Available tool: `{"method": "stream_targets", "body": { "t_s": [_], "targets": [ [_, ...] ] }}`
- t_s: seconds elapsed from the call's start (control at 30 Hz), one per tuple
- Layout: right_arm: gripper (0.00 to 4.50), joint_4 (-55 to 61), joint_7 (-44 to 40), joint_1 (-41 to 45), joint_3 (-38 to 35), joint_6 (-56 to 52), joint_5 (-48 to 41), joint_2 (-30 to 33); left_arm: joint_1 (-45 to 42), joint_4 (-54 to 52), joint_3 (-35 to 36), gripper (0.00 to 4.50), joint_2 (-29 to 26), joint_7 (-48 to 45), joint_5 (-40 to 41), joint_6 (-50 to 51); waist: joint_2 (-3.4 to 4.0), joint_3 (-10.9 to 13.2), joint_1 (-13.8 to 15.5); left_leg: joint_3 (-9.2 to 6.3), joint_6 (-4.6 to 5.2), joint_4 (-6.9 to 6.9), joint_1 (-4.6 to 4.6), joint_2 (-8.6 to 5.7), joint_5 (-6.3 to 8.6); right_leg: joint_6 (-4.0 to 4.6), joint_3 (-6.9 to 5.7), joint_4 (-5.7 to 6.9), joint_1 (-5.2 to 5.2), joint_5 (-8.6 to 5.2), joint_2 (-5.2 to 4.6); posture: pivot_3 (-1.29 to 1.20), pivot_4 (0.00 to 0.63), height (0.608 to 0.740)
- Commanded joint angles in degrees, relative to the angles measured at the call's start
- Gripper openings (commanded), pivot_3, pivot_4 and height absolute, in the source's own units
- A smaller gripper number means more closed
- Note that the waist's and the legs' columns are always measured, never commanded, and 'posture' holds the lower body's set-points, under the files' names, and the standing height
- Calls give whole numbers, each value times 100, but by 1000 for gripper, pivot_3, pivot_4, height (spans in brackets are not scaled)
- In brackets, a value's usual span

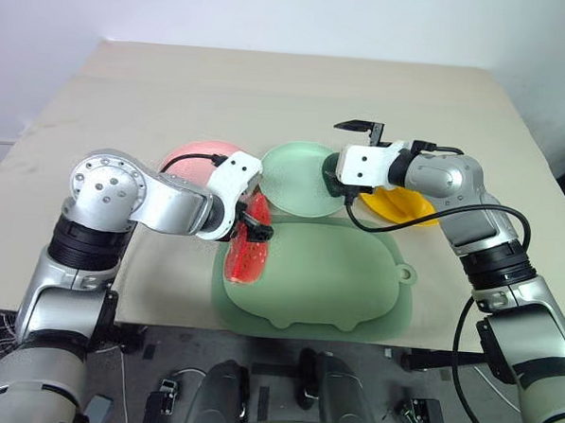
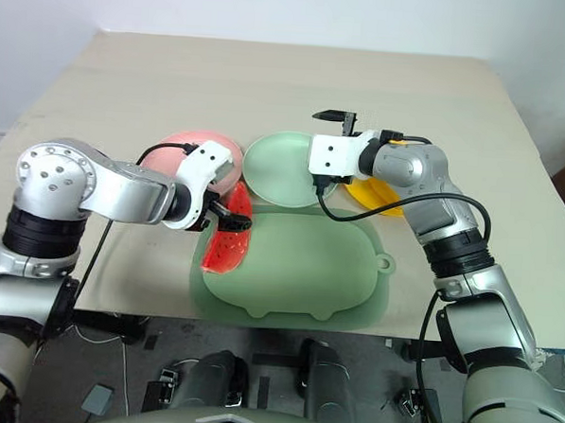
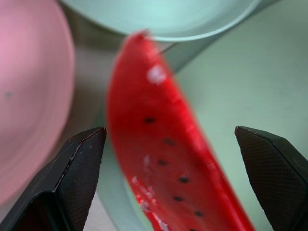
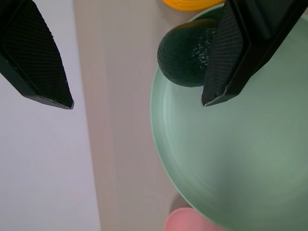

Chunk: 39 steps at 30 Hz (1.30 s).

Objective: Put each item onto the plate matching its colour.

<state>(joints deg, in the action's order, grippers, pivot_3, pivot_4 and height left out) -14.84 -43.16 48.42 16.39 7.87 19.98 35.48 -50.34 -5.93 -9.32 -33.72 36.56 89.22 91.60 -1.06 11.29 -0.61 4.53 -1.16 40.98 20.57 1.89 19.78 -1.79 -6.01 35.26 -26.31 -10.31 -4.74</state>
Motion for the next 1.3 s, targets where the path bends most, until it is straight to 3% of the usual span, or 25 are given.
{"method": "stream_targets", "body": {
  "t_s": [0.03, 0.17, 0.33, 0.6, 0.8, 0.97, 1.13, 1.3],
  "targets": [
    [4462, 187, 72, 151, -177, 25, -71, 6, 52, 132, -106, 4500, 147, 609, 8, -39, 0, 0, 1, 0, 0, -1, -8, 0, 0, 0, 0, -1, 8, 0, 0, 0, 150, 740],
    [4462, 163, 54, 181, -193, 50, -89, 26, 194, 486, -142, 4500, 237, 1410, 159, -100, -1, 0, -1, 1, -1, -1, -14, 0, -1, 0, 3, 1, 12, 0, 1, 0, 150, 740],
    [4500, 161, 48, 176, -186, 54, -69, 48, 218, 458, -241, 3659, 201, 2132, 436, -373, -1, -1, -5, 1, -6, -1, -22, 1, -3, 0, 7, 4, 18, 0, 2, 0, 150, 740],
    [4500, 164, 11, 196, -188, 35, -88, 49, 204, 371, -368, 3626, -119, 2896, 1385, -1197, -1, 0, -6, 0, -11, -1, -24, 1, -5, 1, 8, 6, 20, 0, 2, 0, 150, 740],
    [4500, 259, -237, 281, -339, -79, -340, 158, -518, 750, 8, 3575, -468, 2534, 2166, -1916, -5, 2, 40, -2, -11, 5, -15, -4, -6, 1, 1, 3, 19, 0, 2, 0, 150, 740],
    [4500, 165, -364, 460, -387, -83, -497, 150, -1089, 1422, -110, 3575, -798, 2286, 2198, -1850, -4, 2, 36, 0, -11, -3, -20, -5, -6, 1, 0, -3, 21, -1, 5, 0, 150, 740],
    [4500, 392, -610, 434, -363, -126, -724, 127, -1359, 2438, 58, 3575, -1109, 1472, 561, -1652, -4, 2, -8, 13, -11, -5, -19, -5, -6, 0, -5, -3, 21, -1, 9, 0, 150, 740],
    [4500, 1631, -1650, -60, -490, -871, -1907, 225, -1543, 3579, 24, 3575, -911, -221, -1391, -2072, -4, 3, 10, 17, -16, -18, -17, -5, -9, 0, -9, -8, 15, -2, 16, 0, 150, 740]
  ]
}}
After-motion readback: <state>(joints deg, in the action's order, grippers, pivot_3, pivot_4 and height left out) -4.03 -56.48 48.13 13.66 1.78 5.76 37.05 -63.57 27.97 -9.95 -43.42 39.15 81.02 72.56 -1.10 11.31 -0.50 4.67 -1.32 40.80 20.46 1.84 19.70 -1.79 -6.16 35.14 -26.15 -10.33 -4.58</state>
